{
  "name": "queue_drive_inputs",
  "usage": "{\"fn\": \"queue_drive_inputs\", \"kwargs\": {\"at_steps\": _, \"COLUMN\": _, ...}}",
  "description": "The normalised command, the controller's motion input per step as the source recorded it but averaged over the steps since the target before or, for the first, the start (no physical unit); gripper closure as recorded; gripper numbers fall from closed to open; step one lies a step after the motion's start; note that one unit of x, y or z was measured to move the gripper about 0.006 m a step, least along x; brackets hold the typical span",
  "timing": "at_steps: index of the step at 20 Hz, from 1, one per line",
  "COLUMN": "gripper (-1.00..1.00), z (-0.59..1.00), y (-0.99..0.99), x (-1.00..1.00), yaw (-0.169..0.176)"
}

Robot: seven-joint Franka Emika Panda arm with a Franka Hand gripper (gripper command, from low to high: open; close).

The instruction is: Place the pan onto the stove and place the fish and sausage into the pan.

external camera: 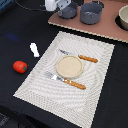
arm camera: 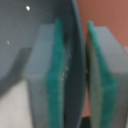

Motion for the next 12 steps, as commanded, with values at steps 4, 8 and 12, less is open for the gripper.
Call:
{"fn": "queue_drive_inputs", "kwargs": {"at_steps": 4, "gripper": -1.00, "z": 0.61, "y": 0.01, "x": 0.20, "yaw": -0.003}}
{"fn": "queue_drive_inputs", "kwargs": {"at_steps": 8, "gripper": -1.00, "z": 0.93, "y": -0.51, "x": 0.02, "yaw": -0.015}}
{"fn": "queue_drive_inputs", "kwargs": {"at_steps": 12, "gripper": -1.00, "z": 0.80, "y": -0.79, "x": 0.00, "yaw": -0.005}}
